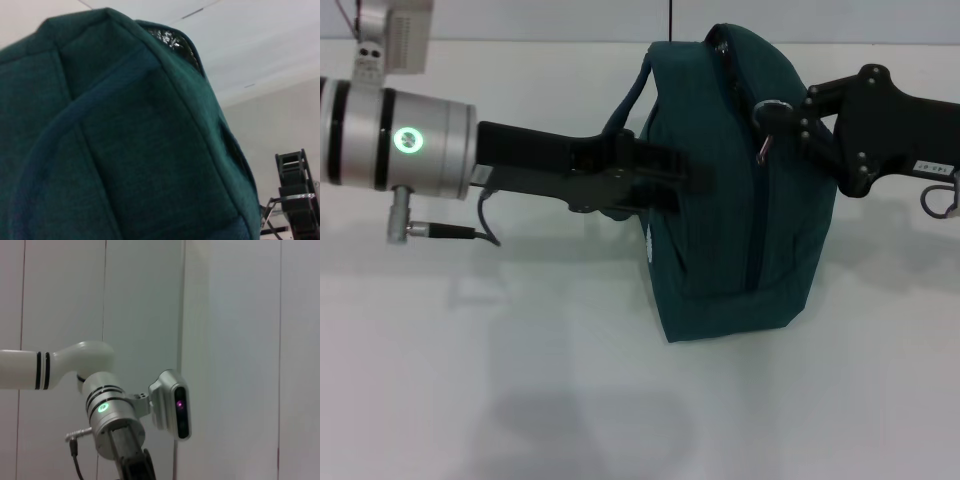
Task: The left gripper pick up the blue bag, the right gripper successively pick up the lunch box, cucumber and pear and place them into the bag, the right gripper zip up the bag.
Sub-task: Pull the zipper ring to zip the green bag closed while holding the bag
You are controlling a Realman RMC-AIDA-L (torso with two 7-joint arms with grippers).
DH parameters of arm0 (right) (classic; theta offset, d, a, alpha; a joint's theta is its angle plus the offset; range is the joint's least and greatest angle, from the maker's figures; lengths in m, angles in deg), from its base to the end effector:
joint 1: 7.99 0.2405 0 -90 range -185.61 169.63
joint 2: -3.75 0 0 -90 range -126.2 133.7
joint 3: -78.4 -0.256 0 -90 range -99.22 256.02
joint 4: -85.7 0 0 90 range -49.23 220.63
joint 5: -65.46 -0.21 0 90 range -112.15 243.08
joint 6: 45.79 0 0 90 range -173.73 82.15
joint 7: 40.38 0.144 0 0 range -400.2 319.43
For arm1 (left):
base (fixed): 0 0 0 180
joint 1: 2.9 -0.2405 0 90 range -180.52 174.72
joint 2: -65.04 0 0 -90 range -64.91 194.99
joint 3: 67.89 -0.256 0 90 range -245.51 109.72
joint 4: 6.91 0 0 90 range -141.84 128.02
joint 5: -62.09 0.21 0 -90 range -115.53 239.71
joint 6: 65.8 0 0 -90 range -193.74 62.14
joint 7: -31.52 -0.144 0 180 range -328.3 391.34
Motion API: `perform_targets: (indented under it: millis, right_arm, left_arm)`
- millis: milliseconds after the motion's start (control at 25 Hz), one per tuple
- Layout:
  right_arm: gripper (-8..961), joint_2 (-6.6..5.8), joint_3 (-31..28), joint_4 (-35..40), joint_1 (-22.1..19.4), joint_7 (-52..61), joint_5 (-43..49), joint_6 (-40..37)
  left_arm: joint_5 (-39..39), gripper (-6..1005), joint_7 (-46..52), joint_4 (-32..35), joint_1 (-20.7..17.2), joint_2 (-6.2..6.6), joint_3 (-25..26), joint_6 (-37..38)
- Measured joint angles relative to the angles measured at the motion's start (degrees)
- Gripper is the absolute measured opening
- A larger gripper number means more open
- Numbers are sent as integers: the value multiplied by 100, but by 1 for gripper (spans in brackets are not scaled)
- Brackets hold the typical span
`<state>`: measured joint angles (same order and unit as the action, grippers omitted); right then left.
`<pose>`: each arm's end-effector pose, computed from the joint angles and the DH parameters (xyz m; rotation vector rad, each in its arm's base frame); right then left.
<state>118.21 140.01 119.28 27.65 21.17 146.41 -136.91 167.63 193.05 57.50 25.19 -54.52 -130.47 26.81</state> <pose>0.1793 0.3562 0.0121 -2.6875 -0.0308 1.0810 -0.1707 0.3313 0.0135 2.3131 1.8437 0.5930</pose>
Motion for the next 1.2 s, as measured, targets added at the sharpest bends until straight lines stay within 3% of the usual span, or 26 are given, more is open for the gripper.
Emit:
perform_targets:
  millis: [320,680,880,1080,1200]
  right_arm:
    - [7,45,-181,23,-40,-18,-4,-12]
    - [7,76,-327,45,22,80,-21,44]
    - [6,76,-309,45,37,95,-25,59]
    - [6,82,-307,45,69,145,-23,85]
    - [7,84,-307,45,84,211,-19,159]
  left_arm:
    - [319,552,73,-36,169,-2,-257,-179]
    - [158,551,-905,-330,126,-20,-320,-326]
    - [-155,515,-1522,-690,94,4,-292,-388]
    - [-334,374,-2182,-977,91,8,-277,-385]
    - [-556,357,-2611,-1186,75,23,-266,-375]
